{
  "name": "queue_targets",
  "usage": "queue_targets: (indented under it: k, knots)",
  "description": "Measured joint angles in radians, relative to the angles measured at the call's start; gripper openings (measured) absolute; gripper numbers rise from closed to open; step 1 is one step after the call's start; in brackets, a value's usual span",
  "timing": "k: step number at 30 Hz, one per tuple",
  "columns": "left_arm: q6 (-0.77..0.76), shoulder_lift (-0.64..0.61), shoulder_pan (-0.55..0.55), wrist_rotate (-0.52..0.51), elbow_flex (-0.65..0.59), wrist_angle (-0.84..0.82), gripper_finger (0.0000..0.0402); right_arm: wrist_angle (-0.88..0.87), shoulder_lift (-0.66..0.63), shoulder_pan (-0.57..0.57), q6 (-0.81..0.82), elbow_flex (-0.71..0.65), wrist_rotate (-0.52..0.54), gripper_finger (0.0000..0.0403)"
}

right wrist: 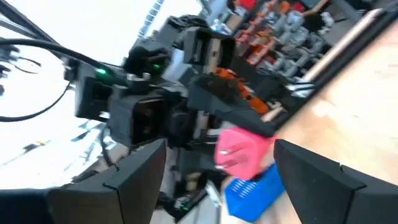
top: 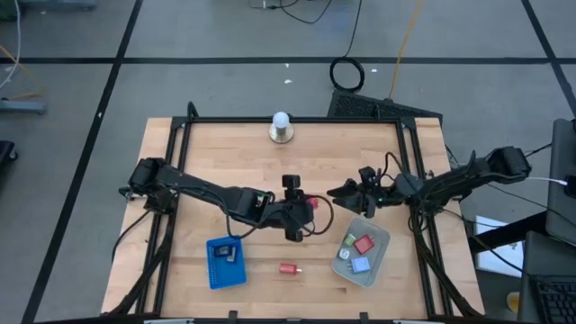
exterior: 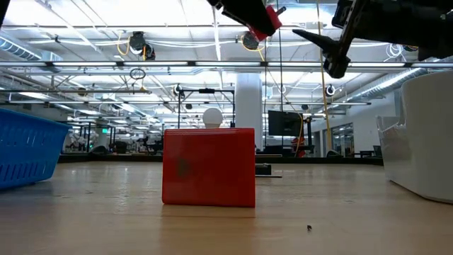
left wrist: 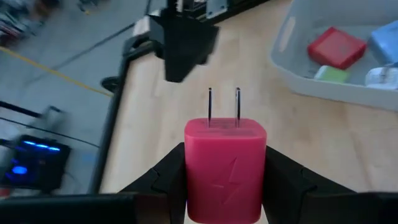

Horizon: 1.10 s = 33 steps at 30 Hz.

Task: Pick & Place Office items
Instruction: Put the pink charger adapter into the gray bin

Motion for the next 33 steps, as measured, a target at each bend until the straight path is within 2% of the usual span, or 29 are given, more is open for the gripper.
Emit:
queue_targets:
  k: [3, 8, 13, 17, 26, 33]
  knots:
    - [0.068, 0.0, -0.013, -0.037, 0.0, 0.057, 0.0149, 0.128, 0.053, 0.0, 0.02, 0.0, -0.003, 0.0301]
    - [0.171, -0.009, -0.039, -0.043, 0.0, 0.171, 0.0149, 0.306, 0.115, 0.0, 0.096, 0.0, -0.028, 0.0328]
    - [0.218, -0.067, -0.046, -0.021, 0.001, 0.26, 0.0149, 0.323, 0.153, 0.0, 0.17, 0.001, -0.027, 0.0368]
    - [0.236, -0.094, -0.046, 0.065, 0.002, 0.314, 0.0149, 0.327, 0.179, 0.0, 0.188, 0.02, -0.031, 0.0395]
    - [0.253, -0.102, -0.024, 0.183, 0.0, 0.363, 0.0149, 0.306, 0.209, 0.0, 0.156, 0.156, -0.18, 0.0399]
    - [0.243, -0.102, -0.008, 0.232, 0.0, 0.373, 0.0149, 0.298, 0.209, 0.002, 0.156, 0.174, -0.213, 0.0399]
